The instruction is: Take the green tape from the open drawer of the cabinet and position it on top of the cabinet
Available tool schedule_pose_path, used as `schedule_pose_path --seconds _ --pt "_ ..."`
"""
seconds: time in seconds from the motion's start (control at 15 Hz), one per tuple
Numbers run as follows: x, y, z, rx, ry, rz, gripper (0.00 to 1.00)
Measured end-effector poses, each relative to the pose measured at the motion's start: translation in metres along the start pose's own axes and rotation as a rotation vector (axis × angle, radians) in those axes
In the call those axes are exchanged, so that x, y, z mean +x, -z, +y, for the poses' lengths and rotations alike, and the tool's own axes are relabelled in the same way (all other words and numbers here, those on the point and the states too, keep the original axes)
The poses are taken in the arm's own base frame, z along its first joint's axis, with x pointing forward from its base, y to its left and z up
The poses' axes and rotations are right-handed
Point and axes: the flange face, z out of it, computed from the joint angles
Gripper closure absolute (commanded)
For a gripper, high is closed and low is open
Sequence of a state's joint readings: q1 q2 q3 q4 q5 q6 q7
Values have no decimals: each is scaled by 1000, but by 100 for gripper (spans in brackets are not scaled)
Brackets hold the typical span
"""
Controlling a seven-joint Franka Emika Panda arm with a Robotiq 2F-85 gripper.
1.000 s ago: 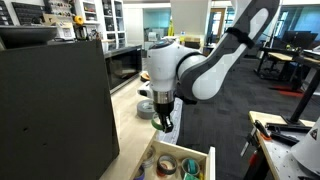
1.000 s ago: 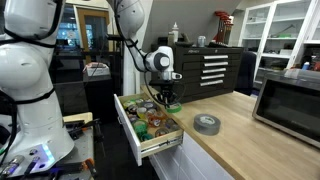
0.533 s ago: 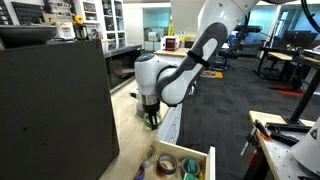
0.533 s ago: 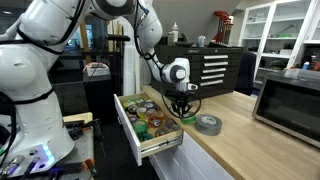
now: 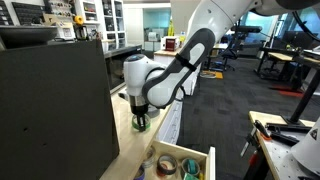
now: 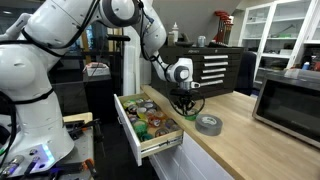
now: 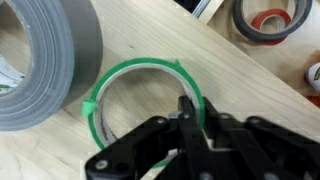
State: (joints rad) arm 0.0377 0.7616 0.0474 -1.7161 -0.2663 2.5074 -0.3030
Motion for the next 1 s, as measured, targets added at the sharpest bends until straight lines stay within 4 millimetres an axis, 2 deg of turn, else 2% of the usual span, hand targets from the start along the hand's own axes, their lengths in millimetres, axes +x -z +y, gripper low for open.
schedule_pose_path --seconds 0.53,0.73,1.0 --pt "5 3 2 -5 13 11 3" --pt "7 11 2 -11 15 21 0" --pt "6 36 -5 -13 24 41 0"
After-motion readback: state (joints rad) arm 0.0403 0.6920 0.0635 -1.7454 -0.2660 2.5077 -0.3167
